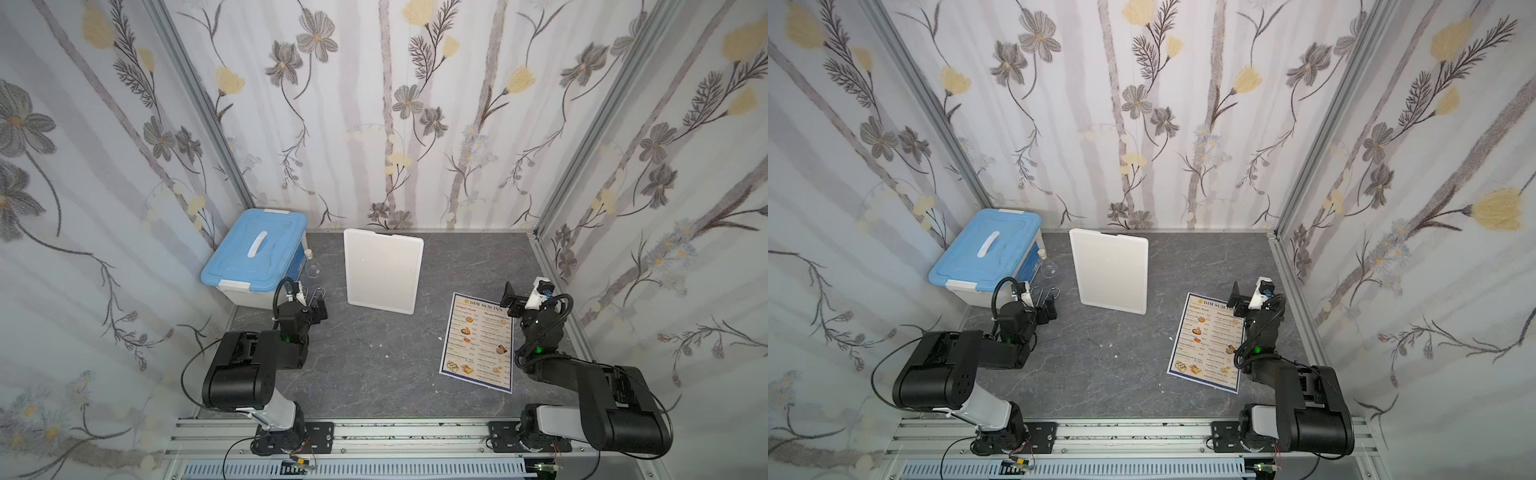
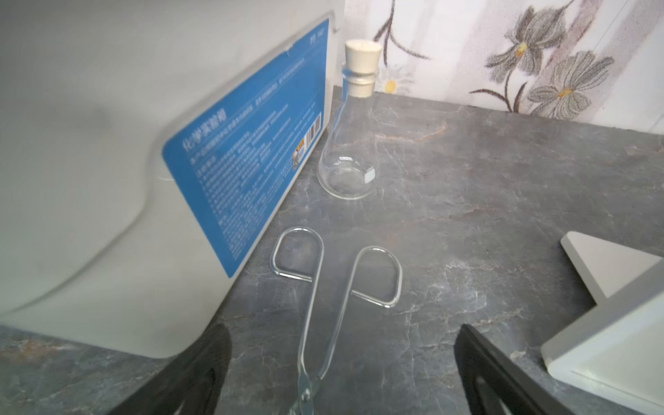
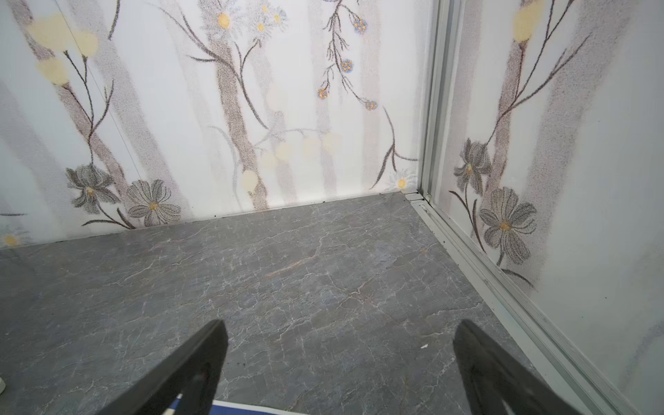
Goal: Insert the menus into the narrow rack
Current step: Adjust the narrow rack at the center of the board.
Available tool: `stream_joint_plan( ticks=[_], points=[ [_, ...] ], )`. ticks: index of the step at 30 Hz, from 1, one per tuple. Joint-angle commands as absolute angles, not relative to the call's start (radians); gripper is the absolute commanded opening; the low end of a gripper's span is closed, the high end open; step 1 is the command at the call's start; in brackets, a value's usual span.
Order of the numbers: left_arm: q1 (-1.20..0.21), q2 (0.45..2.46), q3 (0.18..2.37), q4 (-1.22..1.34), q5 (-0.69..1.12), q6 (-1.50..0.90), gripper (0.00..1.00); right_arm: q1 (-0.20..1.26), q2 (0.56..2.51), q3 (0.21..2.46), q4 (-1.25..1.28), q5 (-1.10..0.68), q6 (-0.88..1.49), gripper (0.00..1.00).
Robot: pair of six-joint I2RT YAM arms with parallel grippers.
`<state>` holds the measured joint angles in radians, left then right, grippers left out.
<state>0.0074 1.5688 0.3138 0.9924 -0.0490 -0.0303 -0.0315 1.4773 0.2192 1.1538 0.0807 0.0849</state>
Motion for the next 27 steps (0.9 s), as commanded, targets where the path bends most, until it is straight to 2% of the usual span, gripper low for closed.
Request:
stream_joint_plan(
  ticks=[1,27],
  points=[
    [0.008,1.569,0.335,1.018,-0.030,-0.028,1.00,-0.031,1.476,0.225,1.187,0.090,0.083,1.00],
    [0.008,1.569,0.335,1.018,0.000,-0.017,1.00,-0.031,1.476,0.223,1.188,0.091,0.083,1.00]
  ],
)
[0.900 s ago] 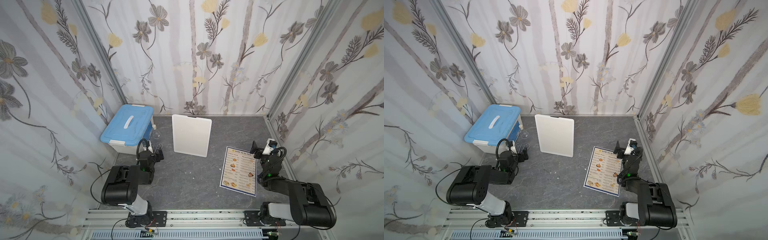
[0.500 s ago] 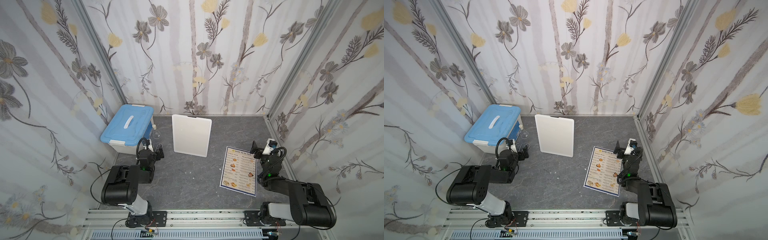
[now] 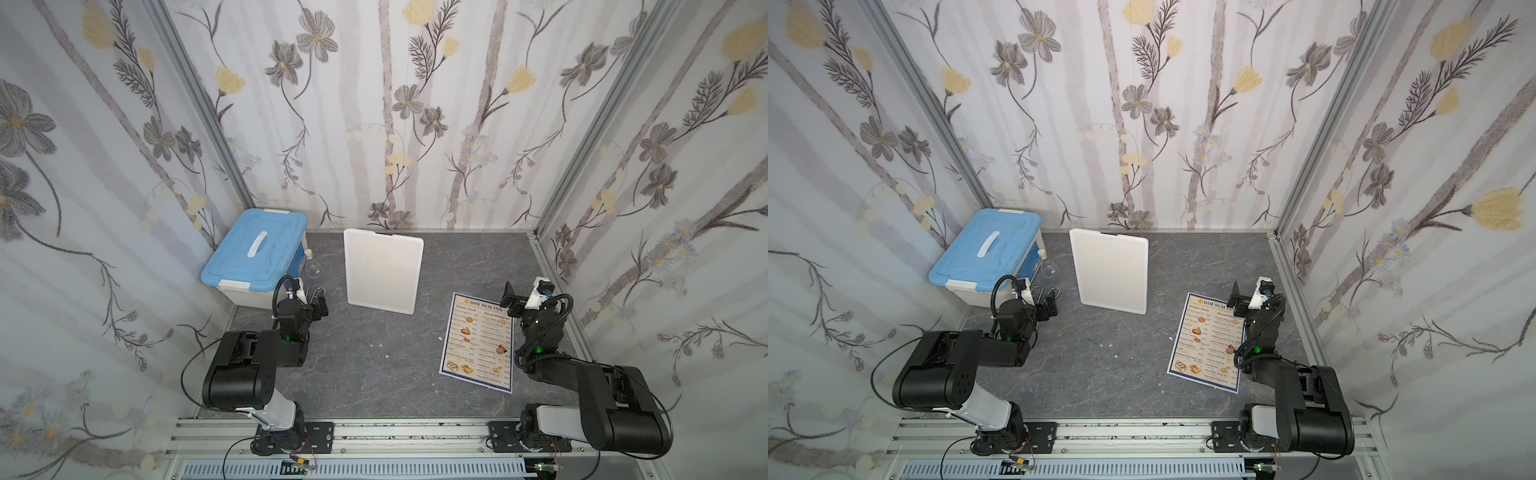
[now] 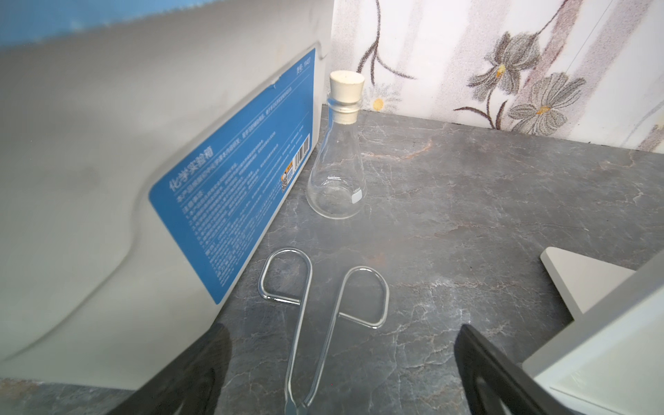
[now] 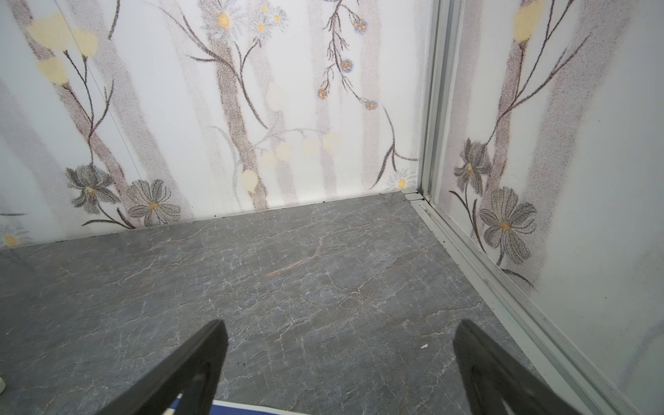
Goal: Insert the menus into the narrow rack
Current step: Adjust the narrow rack at the center of the board.
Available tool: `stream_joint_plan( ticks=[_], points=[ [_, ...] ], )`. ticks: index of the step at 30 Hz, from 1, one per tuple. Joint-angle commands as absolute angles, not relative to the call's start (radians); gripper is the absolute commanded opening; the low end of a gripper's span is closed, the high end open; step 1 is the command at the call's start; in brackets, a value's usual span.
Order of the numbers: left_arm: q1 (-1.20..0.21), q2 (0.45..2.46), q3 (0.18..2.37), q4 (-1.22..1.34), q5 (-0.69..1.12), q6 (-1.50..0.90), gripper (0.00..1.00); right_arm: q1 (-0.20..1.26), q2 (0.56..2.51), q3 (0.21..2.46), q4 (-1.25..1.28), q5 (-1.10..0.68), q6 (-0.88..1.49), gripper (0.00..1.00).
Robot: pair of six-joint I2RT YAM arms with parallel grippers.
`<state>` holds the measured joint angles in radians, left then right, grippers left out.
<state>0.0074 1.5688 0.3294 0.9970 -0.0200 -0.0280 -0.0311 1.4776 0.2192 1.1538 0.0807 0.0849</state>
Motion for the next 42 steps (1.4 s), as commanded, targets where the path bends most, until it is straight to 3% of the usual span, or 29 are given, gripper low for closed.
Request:
stream_joint_plan(
  ticks=[1,4,7,11,14,18,21,23,26,28,33,37,42],
  points=[
    [0.008,1.568,0.336,1.019,-0.003,-0.016,1.00,-0.030,1.475,0.223,1.189,0.091,0.083,1.00],
    [0.006,1.528,0.328,1.004,-0.012,-0.020,1.00,-0.017,1.451,0.237,1.167,0.154,0.085,1.00],
    [-0.019,1.430,0.376,0.820,-0.027,0.012,1.00,-0.008,1.332,0.399,0.780,0.222,0.126,1.00],
    [-0.114,1.298,0.404,0.688,-0.168,0.065,1.00,-0.005,1.378,0.625,0.426,0.076,0.190,1.00],
    [-0.126,1.171,0.401,0.607,-0.181,-0.041,1.00,-0.006,1.452,0.738,0.266,0.011,0.259,1.00],
    [-0.129,1.006,0.445,0.381,-0.089,-0.172,1.00,-0.010,1.415,0.665,0.343,-0.176,0.352,1.00],
    [-0.150,0.884,0.404,0.355,-0.005,-0.200,1.00,0.012,1.432,0.664,0.361,-0.374,0.368,1.00],
    [-0.175,0.802,0.360,0.375,0.018,-0.206,1.00,0.087,1.431,0.689,0.322,-0.364,0.316,1.00],
    [-0.183,0.755,0.309,0.419,0.048,-0.239,1.00,0.228,1.420,0.737,0.251,-0.190,0.232,1.00],
    [-0.195,0.765,0.312,0.430,0.096,-0.236,1.00,0.246,1.429,0.741,0.268,-0.216,0.255,1.00],
    [-0.239,0.816,0.315,0.499,0.210,-0.249,1.00,0.168,1.569,0.877,0.262,-0.636,0.346,0.99],
    [-0.260,0.890,0.308,0.637,0.363,-0.305,1.00,0.267,1.507,0.855,0.228,-0.358,0.230,1.00],
    [-0.276,0.982,0.371,0.610,0.414,-0.325,1.00,0.341,1.501,0.833,0.254,-0.327,0.171,1.00]
  ],
)
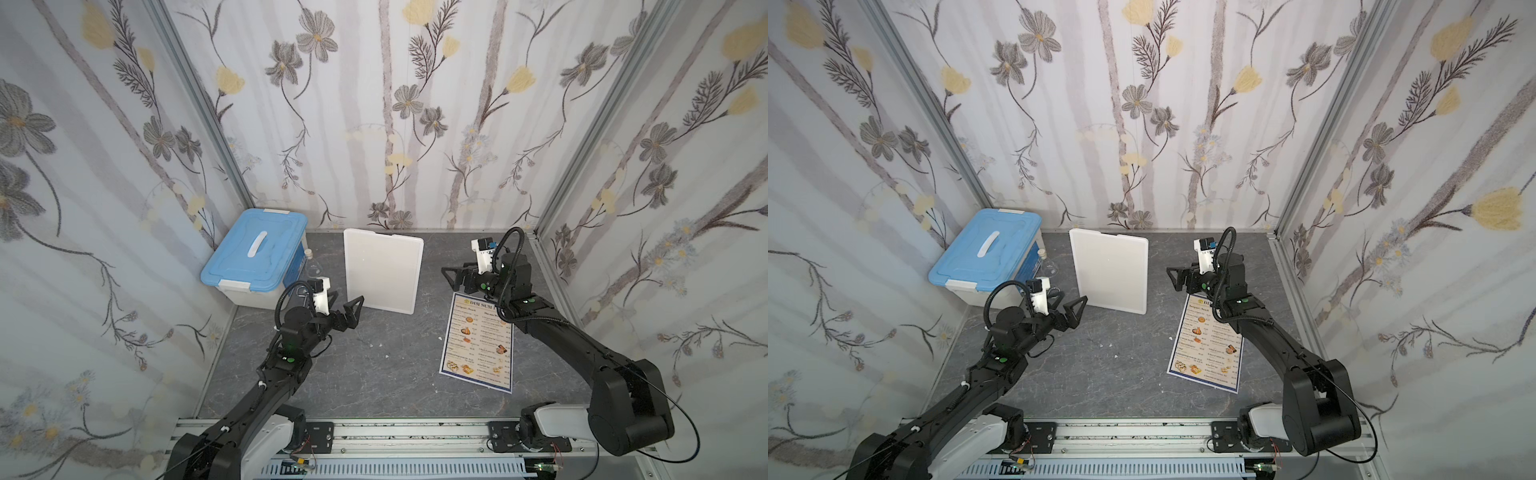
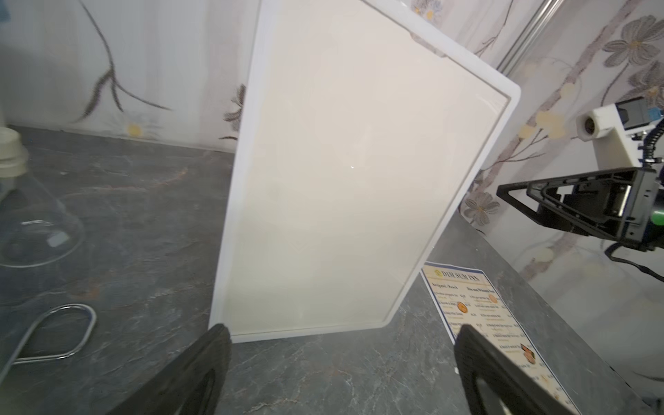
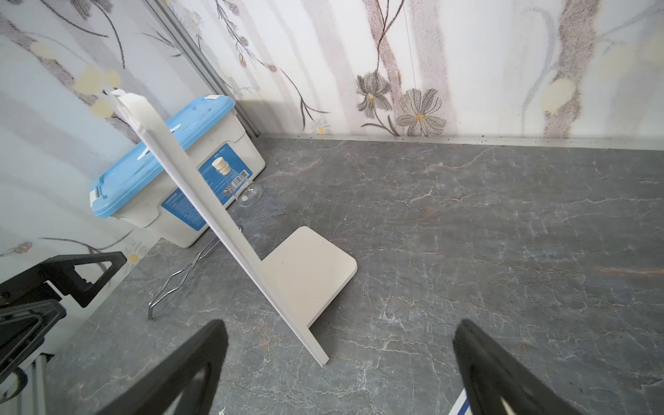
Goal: Insert the menus into the narrow rack
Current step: Adjust the narrow rack at the center of the board.
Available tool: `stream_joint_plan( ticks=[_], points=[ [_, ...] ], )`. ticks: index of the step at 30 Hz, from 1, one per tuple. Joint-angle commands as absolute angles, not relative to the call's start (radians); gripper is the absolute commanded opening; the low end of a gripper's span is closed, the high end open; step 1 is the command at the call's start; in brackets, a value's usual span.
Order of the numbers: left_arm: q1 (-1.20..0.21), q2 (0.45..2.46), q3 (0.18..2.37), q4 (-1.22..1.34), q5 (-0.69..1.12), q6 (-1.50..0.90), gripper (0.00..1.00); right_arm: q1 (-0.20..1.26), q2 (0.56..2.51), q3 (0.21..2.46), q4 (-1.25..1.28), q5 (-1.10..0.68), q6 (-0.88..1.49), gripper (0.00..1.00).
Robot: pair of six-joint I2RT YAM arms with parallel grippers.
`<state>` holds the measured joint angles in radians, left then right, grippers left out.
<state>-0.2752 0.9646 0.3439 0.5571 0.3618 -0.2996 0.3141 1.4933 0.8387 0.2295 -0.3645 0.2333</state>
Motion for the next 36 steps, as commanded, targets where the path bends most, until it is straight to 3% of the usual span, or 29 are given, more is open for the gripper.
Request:
stream_joint_plan(
  ticks=[1,21,36],
  points=[
    [-0.275,0.982,0.369,0.607,0.404,-0.320,1.00,0.355,1.508,0.835,0.260,-0.320,0.159,1.00],
    [-0.306,0.955,0.375,0.483,0.276,-0.279,1.00,0.470,1.794,0.972,0.527,-0.451,0.063,0.99],
    [-0.307,0.953,0.391,0.454,0.256,-0.269,1.00,0.500,1.825,0.972,0.541,-0.488,0.048,0.83]
  ],
)
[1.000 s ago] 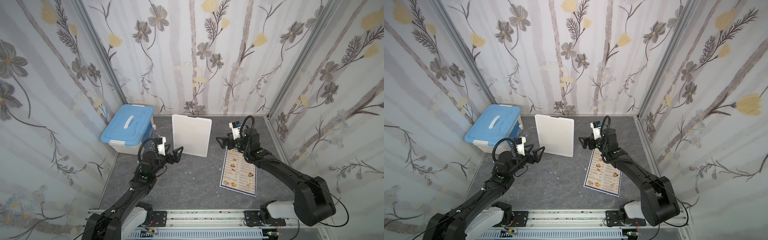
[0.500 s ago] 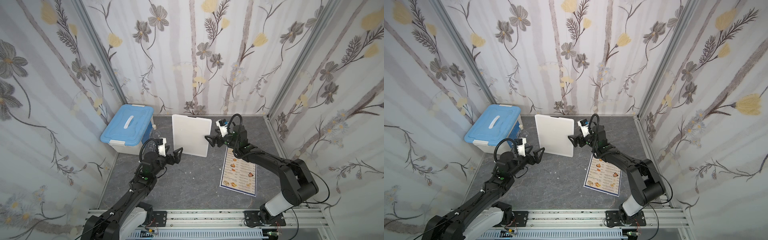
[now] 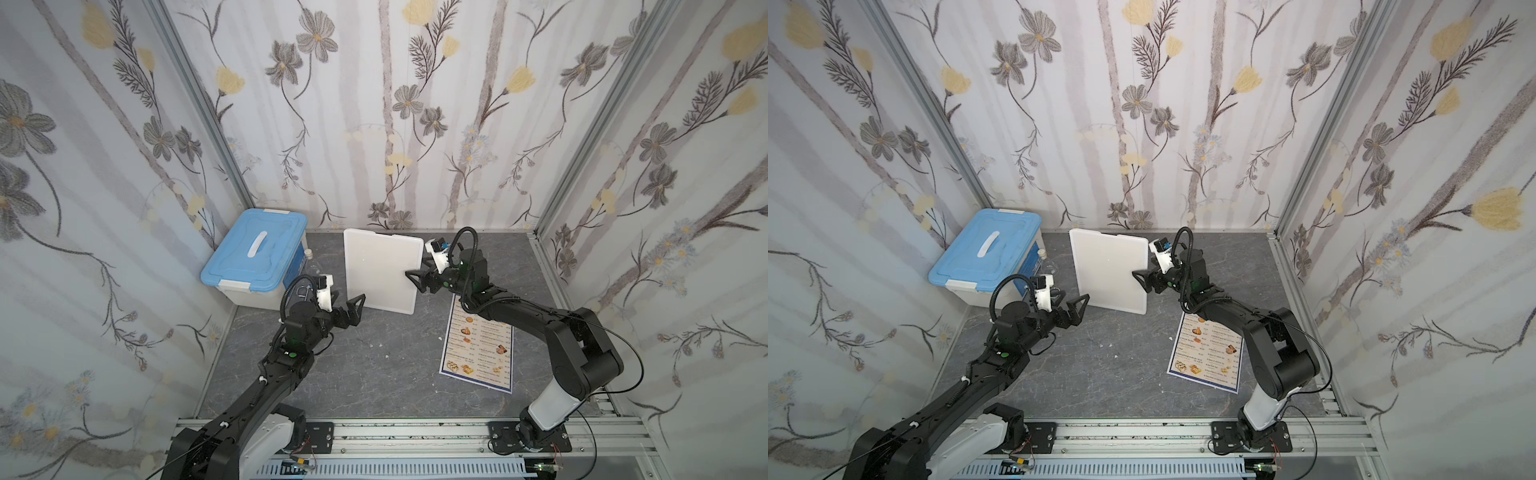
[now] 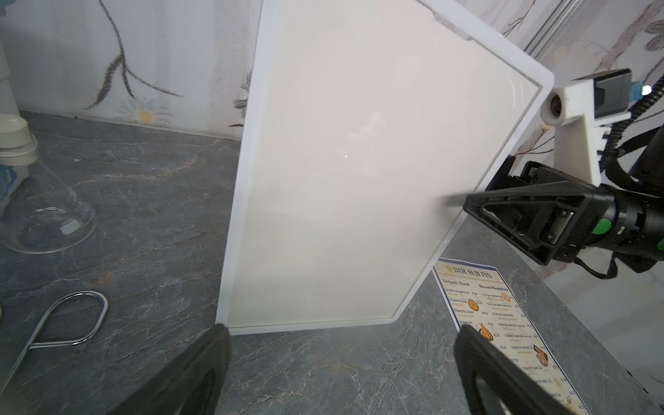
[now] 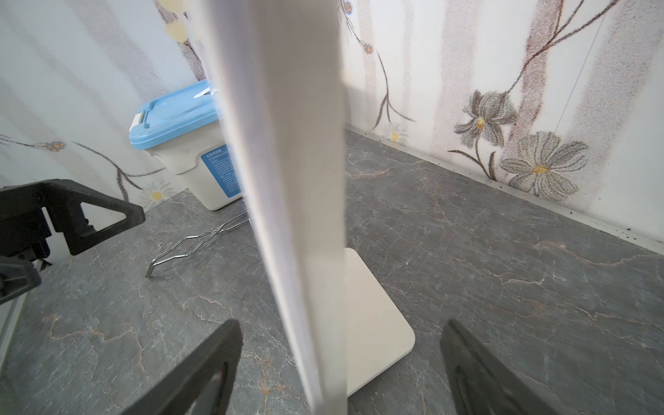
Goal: Insert the menus into the narrow rack
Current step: Adjust the narrow rack at the center of the board.
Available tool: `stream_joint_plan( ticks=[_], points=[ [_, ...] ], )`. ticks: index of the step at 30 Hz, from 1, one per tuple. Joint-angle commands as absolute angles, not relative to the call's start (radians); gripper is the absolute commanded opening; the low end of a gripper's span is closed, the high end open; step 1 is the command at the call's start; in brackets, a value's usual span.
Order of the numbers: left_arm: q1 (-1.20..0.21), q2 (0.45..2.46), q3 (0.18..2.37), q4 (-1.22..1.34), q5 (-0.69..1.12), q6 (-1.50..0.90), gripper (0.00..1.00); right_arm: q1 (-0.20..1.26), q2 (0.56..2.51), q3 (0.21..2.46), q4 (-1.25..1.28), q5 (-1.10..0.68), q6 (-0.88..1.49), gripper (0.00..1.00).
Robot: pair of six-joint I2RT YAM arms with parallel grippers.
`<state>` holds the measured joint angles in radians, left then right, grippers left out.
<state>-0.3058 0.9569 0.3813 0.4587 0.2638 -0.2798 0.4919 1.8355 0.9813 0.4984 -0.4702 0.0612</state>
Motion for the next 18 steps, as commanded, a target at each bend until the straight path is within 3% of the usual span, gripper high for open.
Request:
stream_joint_plan(
  ticks=[1,18],
  points=[
    [-0.307,0.953,0.392,0.449,0.252,-0.270,1.00,0.503,1.822,0.969,0.540,-0.489,0.048,0.81],
    [-0.313,0.961,0.388,0.446,0.237,-0.255,1.00,0.516,1.839,0.974,0.522,-0.488,0.033,0.40]
  ],
)
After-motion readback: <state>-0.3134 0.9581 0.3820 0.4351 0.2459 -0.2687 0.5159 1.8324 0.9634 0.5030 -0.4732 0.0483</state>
